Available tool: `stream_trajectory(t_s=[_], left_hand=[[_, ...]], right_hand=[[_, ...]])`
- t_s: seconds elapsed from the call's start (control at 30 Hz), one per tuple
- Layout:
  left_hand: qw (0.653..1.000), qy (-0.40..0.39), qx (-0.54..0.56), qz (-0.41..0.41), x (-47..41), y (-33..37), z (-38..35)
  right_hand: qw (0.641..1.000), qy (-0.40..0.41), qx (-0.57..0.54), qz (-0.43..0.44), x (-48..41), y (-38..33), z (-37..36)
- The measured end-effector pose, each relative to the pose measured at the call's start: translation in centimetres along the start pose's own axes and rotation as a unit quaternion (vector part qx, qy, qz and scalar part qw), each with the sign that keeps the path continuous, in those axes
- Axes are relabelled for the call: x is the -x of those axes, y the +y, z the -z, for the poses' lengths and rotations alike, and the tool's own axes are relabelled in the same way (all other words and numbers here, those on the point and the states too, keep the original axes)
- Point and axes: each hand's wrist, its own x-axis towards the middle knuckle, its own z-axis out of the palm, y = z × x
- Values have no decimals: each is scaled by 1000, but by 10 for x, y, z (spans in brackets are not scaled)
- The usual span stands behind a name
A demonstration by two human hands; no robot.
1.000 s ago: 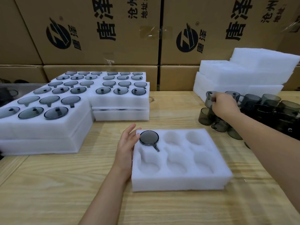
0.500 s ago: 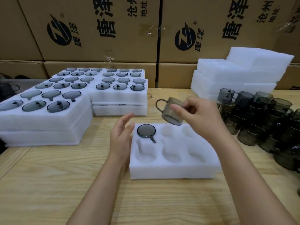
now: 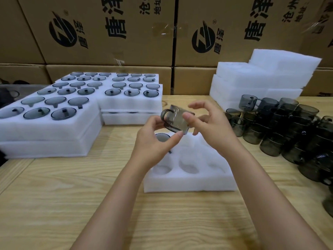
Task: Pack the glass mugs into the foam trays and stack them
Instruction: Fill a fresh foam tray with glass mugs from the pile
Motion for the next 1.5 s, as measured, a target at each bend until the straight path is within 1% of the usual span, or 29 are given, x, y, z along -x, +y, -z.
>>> stream_trajectory(t_s=[0.07,0.1,0.13,0.2,0.3,0.37,0.43,0.5,0.57,0.63,0.73,0.93,1.1,1.2,1.3,1.37,1.43,1.5], left_hand=[[998,23,-60,-19,1,0,-4],[993,26,-108,-44,2,0,-7],[984,29,-157,-75,3,-1,-10],[963,36,-238,-121,4,-2,-17],[950,22,-287,-117,3,-5,-20],[956,-14,-272,-109,2,-8,-18],[962,-72,-242,-103,3,-10,-18],[957,-127,-242,-92,4,-11,-17],[949,-146,-264,-91,4,-11,-16],[947,-150,-270,-92,3,-12,-15],[953,-147,-254,-80,2,-11,-16],[961,-135,-236,-47,3,-12,-15],[953,-128,-266,-69,3,-12,-17],[952,-134,-269,-58,4,-13,-17],[954,-142,-263,-22,3,-13,-16],[956,-134,-260,-4,3,-11,-16],[963,-116,-242,2,3,-8,-16],[970,-95,-222,17,-2,0,-18]], right_hand=[[991,-27,-84,-99,-1,1,-2],[981,-43,-124,-143,-1,1,-4],[974,-56,-139,-171,-1,2,-6],[973,-60,-121,-186,-1,7,-11],[975,-33,-115,-185,-1,16,-14],[981,-14,-103,-164,-3,21,-12],[990,-6,-62,-124,-4,25,-6],[995,-13,-16,-96,-4,29,1],[996,-32,26,-85,-4,33,5],[994,-55,50,-82,-4,38,8],[992,-71,73,-76,-4,42,9],[974,-113,197,-19,-7,40,8],[964,-89,249,1,-5,42,-3],[960,-79,269,2,-4,45,-7],[958,-76,276,5,-5,48,-9],[963,-83,256,0,-5,50,-8],[974,-95,206,-27,-6,51,-5],[983,-90,145,-69,-10,49,-2]])
